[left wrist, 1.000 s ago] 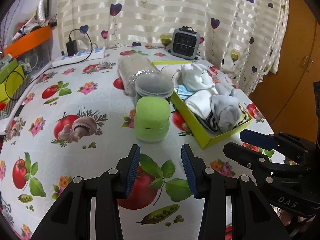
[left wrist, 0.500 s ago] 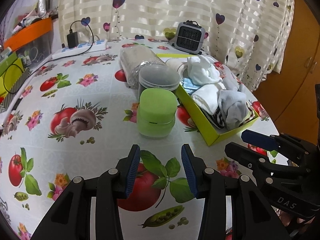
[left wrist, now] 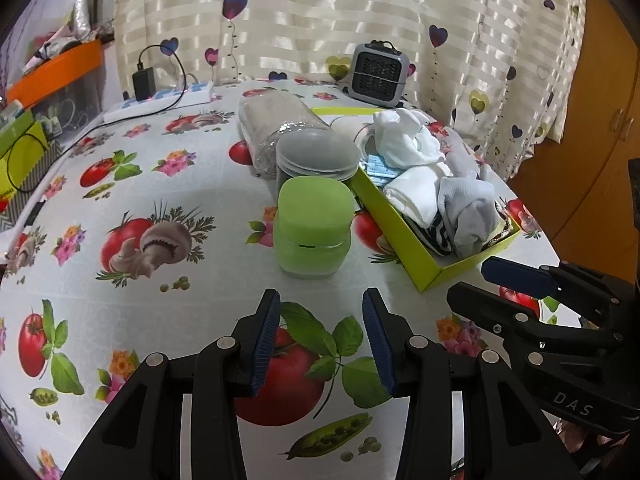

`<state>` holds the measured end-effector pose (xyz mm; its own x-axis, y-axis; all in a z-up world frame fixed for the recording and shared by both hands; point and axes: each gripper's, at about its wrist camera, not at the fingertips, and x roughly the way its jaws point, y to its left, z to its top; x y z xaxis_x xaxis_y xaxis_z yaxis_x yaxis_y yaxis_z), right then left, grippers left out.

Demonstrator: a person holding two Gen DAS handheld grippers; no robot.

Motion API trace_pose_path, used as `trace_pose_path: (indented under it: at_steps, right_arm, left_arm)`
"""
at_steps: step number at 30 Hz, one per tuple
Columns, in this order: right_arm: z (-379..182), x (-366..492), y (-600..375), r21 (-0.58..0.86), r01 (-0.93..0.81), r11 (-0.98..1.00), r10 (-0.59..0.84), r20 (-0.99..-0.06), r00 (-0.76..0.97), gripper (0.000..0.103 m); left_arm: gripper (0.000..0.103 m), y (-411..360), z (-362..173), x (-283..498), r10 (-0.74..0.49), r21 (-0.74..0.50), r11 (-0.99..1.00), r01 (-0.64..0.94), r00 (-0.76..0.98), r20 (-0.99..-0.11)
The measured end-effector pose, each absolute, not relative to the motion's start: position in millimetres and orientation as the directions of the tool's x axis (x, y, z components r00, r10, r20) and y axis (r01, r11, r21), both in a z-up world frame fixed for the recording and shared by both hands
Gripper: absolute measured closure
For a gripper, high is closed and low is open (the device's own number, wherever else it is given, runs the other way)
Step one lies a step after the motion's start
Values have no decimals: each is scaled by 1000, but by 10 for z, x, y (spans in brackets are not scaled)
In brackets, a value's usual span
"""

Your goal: Organize soft objects

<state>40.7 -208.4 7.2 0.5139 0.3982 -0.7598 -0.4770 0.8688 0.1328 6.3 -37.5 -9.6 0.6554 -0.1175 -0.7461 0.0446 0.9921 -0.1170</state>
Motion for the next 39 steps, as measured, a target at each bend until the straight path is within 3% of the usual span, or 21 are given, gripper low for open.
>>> trace_pose_path:
  at_steps: [39]
  right_arm:
    - [77, 422, -2092, 129, -477, 869, 396, -759, 516, 59]
  left_arm:
    - [61, -530, -64, 83, -142, -105, 990, 97, 646, -750]
